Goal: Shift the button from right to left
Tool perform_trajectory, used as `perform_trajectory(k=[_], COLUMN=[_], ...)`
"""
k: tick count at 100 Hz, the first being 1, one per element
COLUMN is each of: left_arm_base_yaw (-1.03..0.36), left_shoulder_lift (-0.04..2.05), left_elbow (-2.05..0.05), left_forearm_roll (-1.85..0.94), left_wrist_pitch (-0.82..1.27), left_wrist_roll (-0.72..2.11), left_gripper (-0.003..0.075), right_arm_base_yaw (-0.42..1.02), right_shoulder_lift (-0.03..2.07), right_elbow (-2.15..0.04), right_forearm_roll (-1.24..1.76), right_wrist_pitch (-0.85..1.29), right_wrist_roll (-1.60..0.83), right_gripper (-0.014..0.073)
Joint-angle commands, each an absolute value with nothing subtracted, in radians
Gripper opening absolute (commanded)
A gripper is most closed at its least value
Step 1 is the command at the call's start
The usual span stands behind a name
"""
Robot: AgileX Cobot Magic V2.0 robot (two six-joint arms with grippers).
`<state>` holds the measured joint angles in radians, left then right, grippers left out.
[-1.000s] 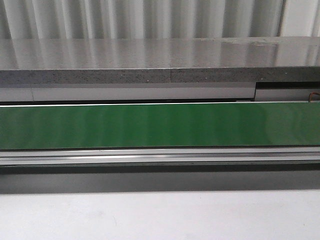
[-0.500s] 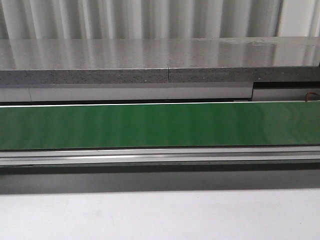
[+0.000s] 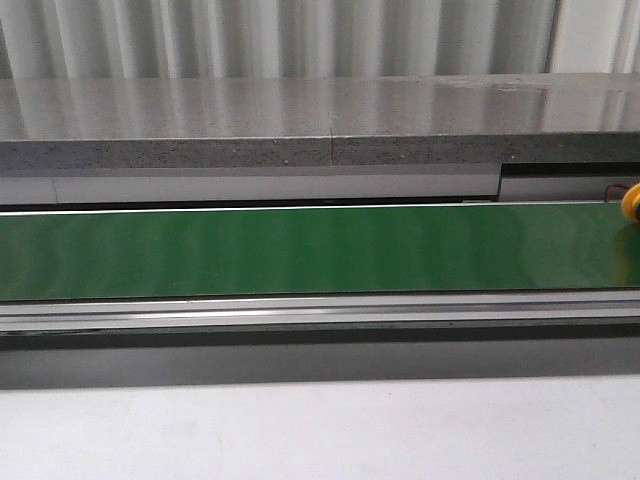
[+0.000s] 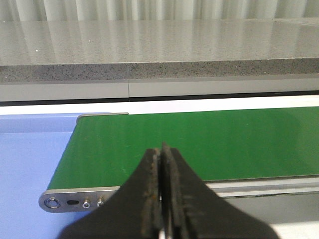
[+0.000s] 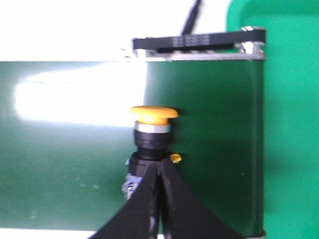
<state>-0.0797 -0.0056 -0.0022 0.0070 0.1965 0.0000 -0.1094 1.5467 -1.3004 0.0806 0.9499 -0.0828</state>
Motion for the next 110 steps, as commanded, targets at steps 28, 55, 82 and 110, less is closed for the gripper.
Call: perform_trajectory(k=[28,55,82,110], left_arm_base_yaw=[-0.078,-0.078,-0.078,-0.078], left_shoulder_lift=[-0.039,-0.039,-0.039,-0.039], left_elbow=[0.023,0.023,0.023,0.023], left_forearm_roll=[0.006,0.006,0.033,0.033], left_wrist_pitch=[0.12,0.12,0.122,0.12], left_wrist_roll=[-0.007,-0.007,-0.007,-0.007], left_gripper=[-0.002,-0.002,-0.002,-0.002], right_arm_base_yaw=[0.057,0.077,0.077,0.077], right_shoulder_lift=[1.322,1.107,0.861,0.572], right_elbow=[-1.161,-0.961,-0.762,-0.573], right_forearm_roll=[0.08,0.08,0.081,0.084], right_wrist_pitch=[0.823,0.71,0.577,0.428], right_wrist_roll=[-0.119,-0.119,-0.119,-0.119], right_gripper=[-0.0068,-0.0068,-0.0068,-0.0068])
